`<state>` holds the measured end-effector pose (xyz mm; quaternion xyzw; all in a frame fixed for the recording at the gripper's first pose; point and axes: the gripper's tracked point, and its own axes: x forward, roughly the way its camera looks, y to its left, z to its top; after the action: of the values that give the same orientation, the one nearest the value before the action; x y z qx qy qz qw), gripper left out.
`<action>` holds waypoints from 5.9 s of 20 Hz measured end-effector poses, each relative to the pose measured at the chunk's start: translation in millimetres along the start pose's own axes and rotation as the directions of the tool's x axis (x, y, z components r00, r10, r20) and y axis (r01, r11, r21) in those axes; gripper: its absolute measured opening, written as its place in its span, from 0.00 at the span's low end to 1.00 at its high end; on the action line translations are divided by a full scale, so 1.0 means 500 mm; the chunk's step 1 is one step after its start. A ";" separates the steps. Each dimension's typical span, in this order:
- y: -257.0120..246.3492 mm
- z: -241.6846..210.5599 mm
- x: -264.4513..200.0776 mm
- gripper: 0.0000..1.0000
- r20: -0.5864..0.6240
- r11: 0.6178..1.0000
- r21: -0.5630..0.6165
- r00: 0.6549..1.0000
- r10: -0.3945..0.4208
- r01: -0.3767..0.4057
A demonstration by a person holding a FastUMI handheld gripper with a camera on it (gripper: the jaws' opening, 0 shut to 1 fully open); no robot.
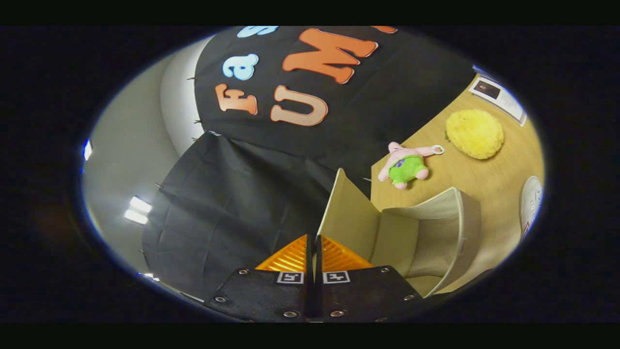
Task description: Open the storage box then place both shoes into the box .Put the left shoe in first, then the right shoe, with the right side of both shoes facing outward in a uniform manner.
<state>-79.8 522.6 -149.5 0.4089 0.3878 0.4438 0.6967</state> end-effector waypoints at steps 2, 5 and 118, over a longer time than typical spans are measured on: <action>0.032 -0.019 0.036 0.00 -0.019 0.999 -0.033 1.000 -0.001 0.000; 0.061 -0.047 0.094 0.01 -0.038 0.996 -0.091 0.999 -0.020 0.016; -0.294 -0.145 0.011 0.00 0.293 0.718 -0.197 0.739 -0.606 0.667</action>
<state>-99.3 504.3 -311.3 0.1871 0.3610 0.1819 0.8953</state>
